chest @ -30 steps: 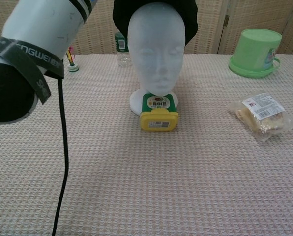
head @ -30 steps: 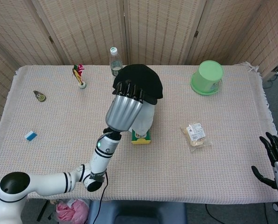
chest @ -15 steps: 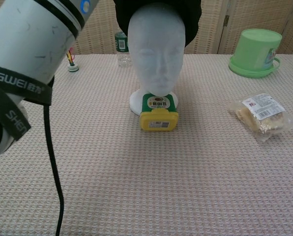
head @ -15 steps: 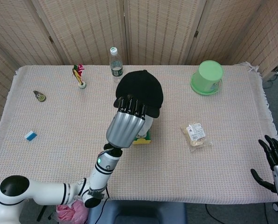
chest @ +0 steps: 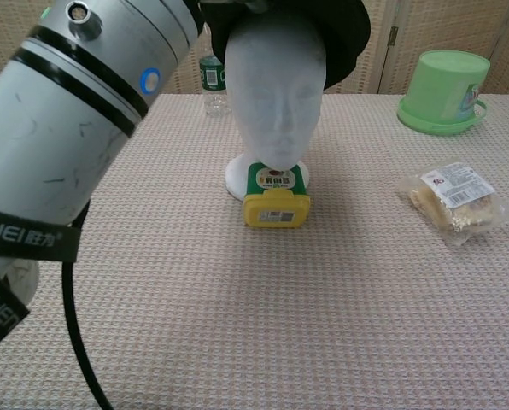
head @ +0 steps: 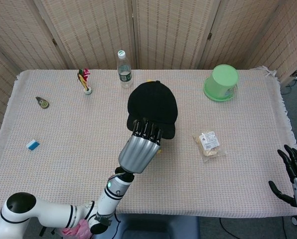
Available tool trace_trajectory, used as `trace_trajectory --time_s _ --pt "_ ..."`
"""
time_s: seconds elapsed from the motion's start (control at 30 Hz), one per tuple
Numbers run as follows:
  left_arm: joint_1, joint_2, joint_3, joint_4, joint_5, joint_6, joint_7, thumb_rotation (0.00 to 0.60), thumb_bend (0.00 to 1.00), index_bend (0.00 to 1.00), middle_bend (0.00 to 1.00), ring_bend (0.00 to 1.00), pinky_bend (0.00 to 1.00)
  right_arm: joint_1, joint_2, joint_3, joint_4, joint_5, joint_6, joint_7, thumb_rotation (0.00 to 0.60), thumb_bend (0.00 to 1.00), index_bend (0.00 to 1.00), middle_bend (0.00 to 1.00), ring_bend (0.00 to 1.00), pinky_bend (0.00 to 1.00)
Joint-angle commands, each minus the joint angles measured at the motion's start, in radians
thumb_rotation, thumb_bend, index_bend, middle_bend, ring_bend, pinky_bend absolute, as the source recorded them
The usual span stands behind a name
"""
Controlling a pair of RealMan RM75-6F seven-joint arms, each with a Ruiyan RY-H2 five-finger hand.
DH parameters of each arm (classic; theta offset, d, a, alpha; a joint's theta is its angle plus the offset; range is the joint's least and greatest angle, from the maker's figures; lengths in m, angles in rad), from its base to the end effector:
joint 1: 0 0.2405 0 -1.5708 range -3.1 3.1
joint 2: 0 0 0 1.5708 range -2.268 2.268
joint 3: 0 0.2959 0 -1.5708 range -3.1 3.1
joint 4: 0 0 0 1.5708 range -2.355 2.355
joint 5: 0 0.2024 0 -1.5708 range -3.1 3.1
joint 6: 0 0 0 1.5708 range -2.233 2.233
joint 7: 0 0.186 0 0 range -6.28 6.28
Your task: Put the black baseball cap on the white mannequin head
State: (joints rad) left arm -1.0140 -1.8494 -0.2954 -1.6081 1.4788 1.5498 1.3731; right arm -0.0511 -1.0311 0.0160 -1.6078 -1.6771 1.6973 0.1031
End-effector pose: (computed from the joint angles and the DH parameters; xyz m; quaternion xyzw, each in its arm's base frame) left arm 0.0673 0.3410 0.0182 -0.6130 0.0928 -0.5041 0.6012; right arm -0.3305 -0.1696 0.2289 0.5873 -0.3441 0.4382 0.5871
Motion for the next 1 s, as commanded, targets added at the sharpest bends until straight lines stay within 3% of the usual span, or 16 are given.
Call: trace_trajectory --time_s 0.03,0.43,0.6,1.0 --pt "0.010 -0.004 0.005 -0.006 0.007 -0.002 0.003 0.600 0.47 0.59 0.63 0.44 0.54 -0.001 0.000 0.000 0.000 0.000 0.001 0.000 0.600 0.22 0.00 0.00 0.00 0.00" --pt "0.075 -0.030 0.075 -0.070 0.074 -0.001 0.074 0.600 0.47 0.58 0.63 0.44 0.54 -0.004 -0.003 0.000 -0.001 -0.002 0.007 -0.006 0.600 0.22 0.00 0.00 0.00 0.00" --pt "0.108 -0.048 0.095 -0.095 0.065 -0.022 0.135 0.600 0.46 0.47 0.59 0.43 0.54 -0.007 -0.003 -0.001 -0.001 -0.005 0.012 -0.005 0.600 0.22 0.00 0.00 0.00 0.00" --pt "0.155 -0.055 0.079 -0.082 0.042 -0.070 0.128 0.600 0.43 0.30 0.45 0.35 0.55 -0.010 -0.003 0.001 0.003 -0.005 0.019 0.001 0.600 0.22 0.00 0.00 0.00 0.00"
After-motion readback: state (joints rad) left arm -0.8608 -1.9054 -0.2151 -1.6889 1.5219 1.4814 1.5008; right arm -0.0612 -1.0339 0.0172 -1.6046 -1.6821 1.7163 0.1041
